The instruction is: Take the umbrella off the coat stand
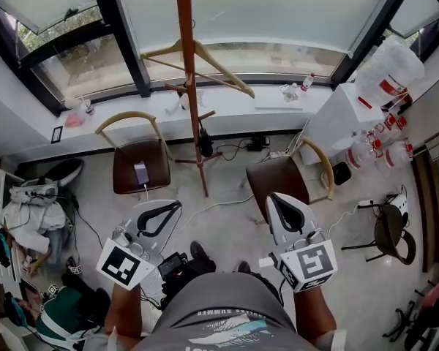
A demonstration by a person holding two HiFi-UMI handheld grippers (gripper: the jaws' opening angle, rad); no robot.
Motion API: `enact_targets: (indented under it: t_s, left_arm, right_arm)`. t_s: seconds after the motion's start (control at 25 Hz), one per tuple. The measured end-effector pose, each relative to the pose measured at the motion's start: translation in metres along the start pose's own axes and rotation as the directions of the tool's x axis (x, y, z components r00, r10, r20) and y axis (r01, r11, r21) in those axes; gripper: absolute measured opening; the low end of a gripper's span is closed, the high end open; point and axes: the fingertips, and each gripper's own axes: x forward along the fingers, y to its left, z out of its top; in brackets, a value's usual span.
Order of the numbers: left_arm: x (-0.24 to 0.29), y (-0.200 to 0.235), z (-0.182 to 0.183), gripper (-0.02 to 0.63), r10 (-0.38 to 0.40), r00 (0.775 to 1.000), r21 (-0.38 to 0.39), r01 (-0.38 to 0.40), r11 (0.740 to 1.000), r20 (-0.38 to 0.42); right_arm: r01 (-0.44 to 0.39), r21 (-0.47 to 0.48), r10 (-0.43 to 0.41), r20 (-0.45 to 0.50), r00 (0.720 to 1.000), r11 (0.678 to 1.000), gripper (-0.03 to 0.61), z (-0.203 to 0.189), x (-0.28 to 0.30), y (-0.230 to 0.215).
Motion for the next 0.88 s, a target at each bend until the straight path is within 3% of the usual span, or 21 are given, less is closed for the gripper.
enact_targets:
  t_s: [0.4, 0.88]
  left_arm:
    - [-0.018, 0.064, -0.005, 0.002, -0.04, 0.998, 0.006, 0.04, 0.999, 0.047]
    - [-0.044, 0.104, -0.024, 0.002, 0.05, 0.998, -0.041, -0.049, 0.998, 0.039]
  right_arm:
    - [0.053, -0.006, -0.053, 0.003, 0.999, 0.999, 0.003, 0.019, 0.041, 0.033]
    - [-0.03, -0.011, 0.029, -0.017, 0.999, 0.999, 0.003, 0.027, 0.09, 0.047]
